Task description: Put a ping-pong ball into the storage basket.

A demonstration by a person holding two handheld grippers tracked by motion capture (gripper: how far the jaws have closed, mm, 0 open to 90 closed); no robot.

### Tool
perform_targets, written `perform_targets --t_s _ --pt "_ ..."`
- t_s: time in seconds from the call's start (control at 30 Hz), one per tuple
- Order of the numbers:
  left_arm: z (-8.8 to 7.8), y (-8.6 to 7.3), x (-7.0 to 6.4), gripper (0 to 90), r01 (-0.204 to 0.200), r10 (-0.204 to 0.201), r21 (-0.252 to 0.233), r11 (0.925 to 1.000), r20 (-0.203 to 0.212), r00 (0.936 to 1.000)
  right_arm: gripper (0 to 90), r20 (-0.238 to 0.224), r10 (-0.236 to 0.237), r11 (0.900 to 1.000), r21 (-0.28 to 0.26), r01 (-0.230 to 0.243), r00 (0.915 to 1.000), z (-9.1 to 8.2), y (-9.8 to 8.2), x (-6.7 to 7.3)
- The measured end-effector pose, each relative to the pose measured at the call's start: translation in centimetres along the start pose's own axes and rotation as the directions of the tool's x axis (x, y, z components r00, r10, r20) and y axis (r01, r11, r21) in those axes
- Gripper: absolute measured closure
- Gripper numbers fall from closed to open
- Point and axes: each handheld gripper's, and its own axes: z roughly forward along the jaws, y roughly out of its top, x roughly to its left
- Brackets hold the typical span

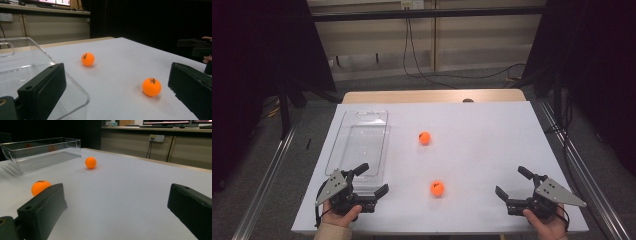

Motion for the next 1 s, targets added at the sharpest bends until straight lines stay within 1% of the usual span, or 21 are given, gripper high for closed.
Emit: perform_targets --t_s 0.03,0.1,0.13,0.2,0.27,0.4,0.5,0.53,0.63,0.83,0.87,1.0 --pt "0.1 0.0 -0.1 1.5 0.010 -0.010 -0.003 0.9999 0.004 0.9999 0.8 0.000 0.000 1.000 0.000 0.000 1.0000 0.0 0.0 0.0" --pt "0.4 0.1 -0.3 1.4 0.006 -0.006 0.004 1.0000 0.004 1.0000 0.8 -0.001 0.000 1.000 0.001 0.000 1.0000 0.0 0.0 0.0" --pt "0.6 0.2 -0.4 1.4 0.011 -0.011 0.007 0.9999 0.012 0.9999 0.8 -0.001 0.000 1.000 0.003 0.000 1.0000 0.0 0.0 0.1" --pt "0.8 0.2 -0.4 1.4 0.013 -0.013 0.012 0.9999 0.010 0.9999 0.9 -0.003 -0.004 1.000 0.006 0.004 1.0000 0.0 0.0 0.0" --pt "1.2 0.2 -0.5 1.4 0.014 -0.014 0.016 0.9998 0.023 0.9996 0.9 -0.001 -0.001 1.000 0.005 0.001 1.0000 0.0 -0.1 0.0" --pt "1.6 0.3 -0.7 1.4 0.016 -0.016 0.028 0.9995 0.027 0.9995 0.9 -0.002 -0.002 1.000 0.003 0.002 1.0000 0.0 0.0 -0.1" --pt "2.0 0.4 -0.9 1.4 0.009 -0.010 0.034 0.9994 0.029 0.9995 0.9 -0.003 -0.004 1.000 0.003 0.004 1.0000 0.0 0.0 0.0" --pt "2.1 0.4 -1.0 1.4 0.015 -0.016 0.033 0.9993 0.031 0.9994 0.8 -0.003 -0.002 1.000 0.003 0.002 1.0000 0.0 0.0 0.0" --pt "2.3 0.5 -1.2 1.4 0.005 -0.007 0.035 0.9994 0.037 0.9993 0.9 -0.005 -0.004 1.000 0.001 0.004 1.0000 0.0 0.0 0.1" --pt "2.9 0.5 -1.5 1.4 0.001 -0.004 0.042 0.9991 0.052 0.9987 0.8 -0.005 -0.005 1.000 -0.002 0.005 1.0000 0.0 0.0 0.1" --pt "2.9 0.5 -1.5 1.4 -0.005 0.002 0.045 0.9990 0.053 0.9986 0.9 -0.006 -0.006 1.000 -0.002 0.006 1.0000 0.0 0.0 0.1" --pt "3.2 0.5 -1.7 1.4 -0.001 -0.002 0.047 0.9989 0.062 0.9981 0.9 -0.009 -0.012 1.000 -0.002 0.012 0.9999 0.0 0.1 0.1"
